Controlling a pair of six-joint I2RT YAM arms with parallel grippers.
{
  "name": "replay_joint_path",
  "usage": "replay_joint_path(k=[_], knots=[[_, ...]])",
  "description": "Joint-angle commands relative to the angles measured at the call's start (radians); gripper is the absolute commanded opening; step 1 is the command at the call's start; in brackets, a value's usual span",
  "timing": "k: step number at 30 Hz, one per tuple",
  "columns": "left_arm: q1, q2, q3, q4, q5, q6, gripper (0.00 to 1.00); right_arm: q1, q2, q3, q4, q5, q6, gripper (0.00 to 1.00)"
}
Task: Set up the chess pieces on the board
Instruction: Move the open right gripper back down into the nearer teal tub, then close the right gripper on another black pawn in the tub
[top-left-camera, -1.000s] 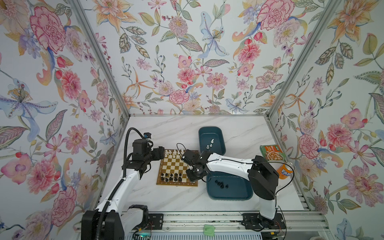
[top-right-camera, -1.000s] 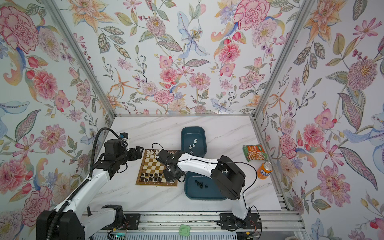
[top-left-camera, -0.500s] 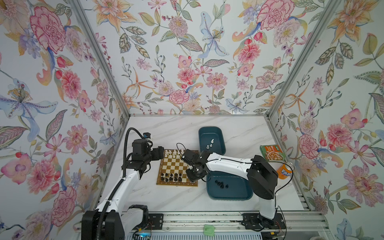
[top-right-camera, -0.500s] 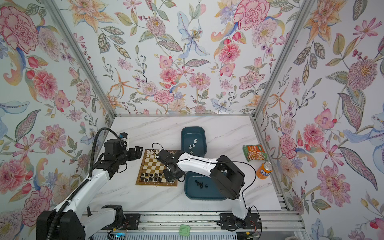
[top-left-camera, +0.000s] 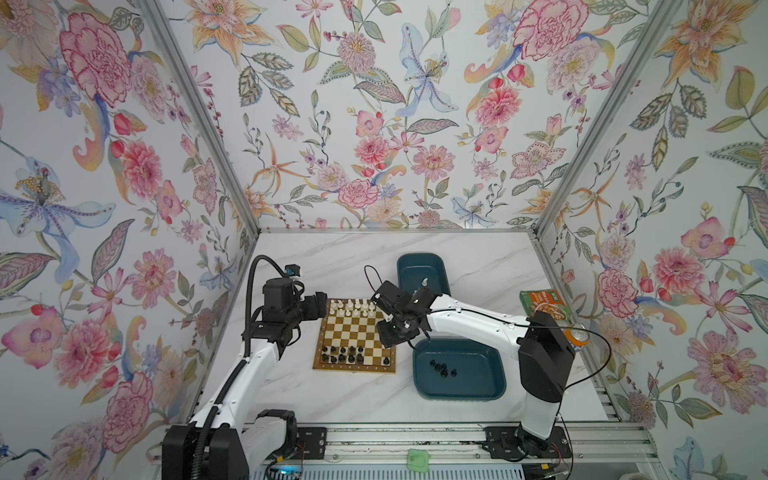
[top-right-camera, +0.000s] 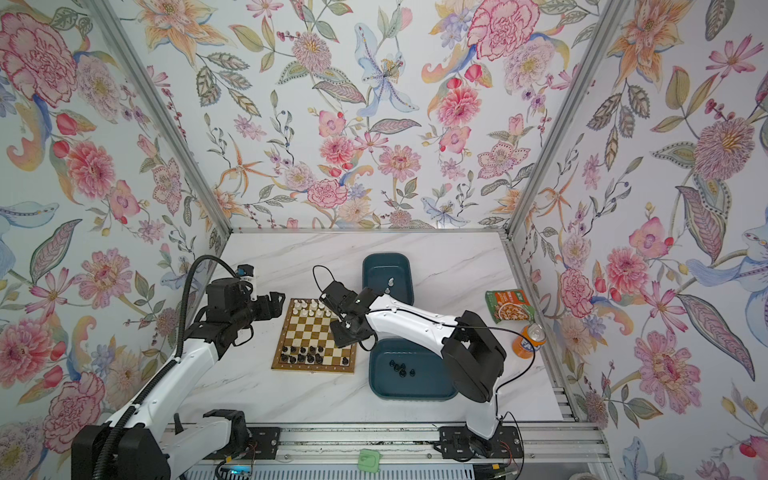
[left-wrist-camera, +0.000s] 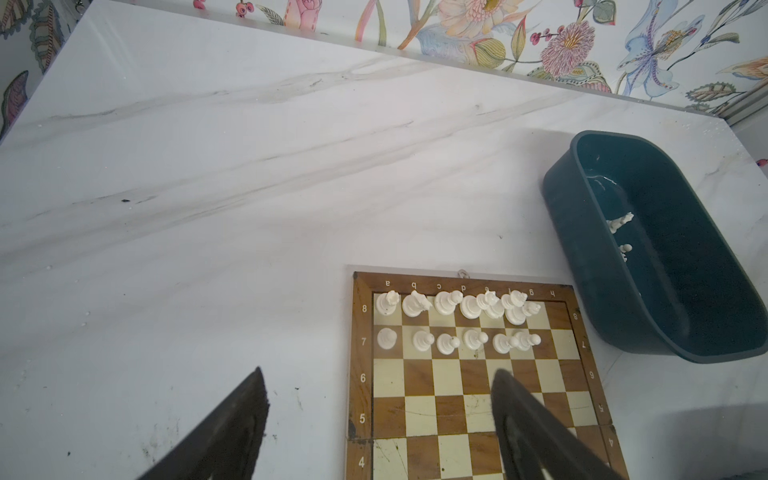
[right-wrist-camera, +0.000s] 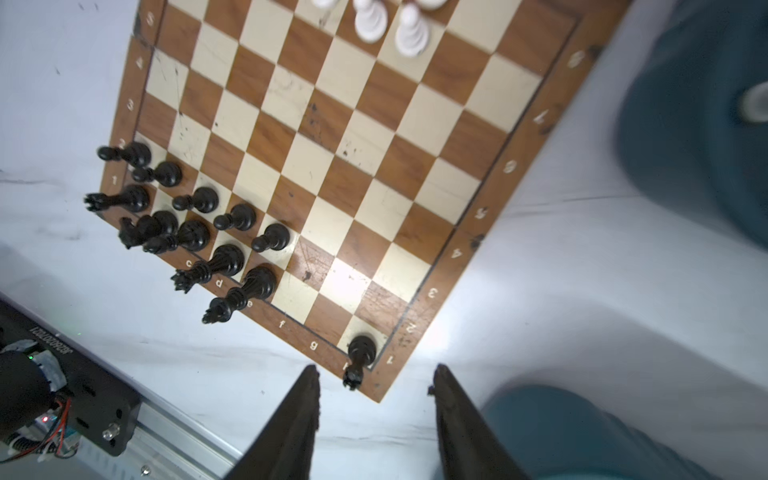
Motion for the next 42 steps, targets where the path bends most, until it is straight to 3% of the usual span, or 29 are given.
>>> replay_joint_path(k=[1,4,8,13,20,42], knots=[[0.0,0.0,0.037,0.059,0.051,-0.035,0.86,-0.035,-0.137,-0.051,-0.086,0.078,0.025,0.41],[-0.07,0.024,0.056,0.102,0.047,-0.074,0.86,-0.077,-0.272,-0.187,-0.106,0.083,0.063,0.38],[-0.272,0.096,0.132,0.116,-0.058,-0.082,0.86,-0.15,-0.451,-0.387,-0.128,0.065,0.107,0.34],[-0.475,0.23,0.253,0.115,-0.098,-0.099,0.84,-0.234,-0.612,-0.555,-0.144,0.028,0.131,0.29],[-0.642,0.359,0.388,0.076,-0.13,-0.104,0.83,-0.291,-0.656,-0.654,-0.127,-0.015,0.099,0.27],[-0.675,0.384,0.41,0.058,-0.191,-0.125,0.82,-0.3,-0.543,-0.734,0.013,-0.1,0.059,0.29]])
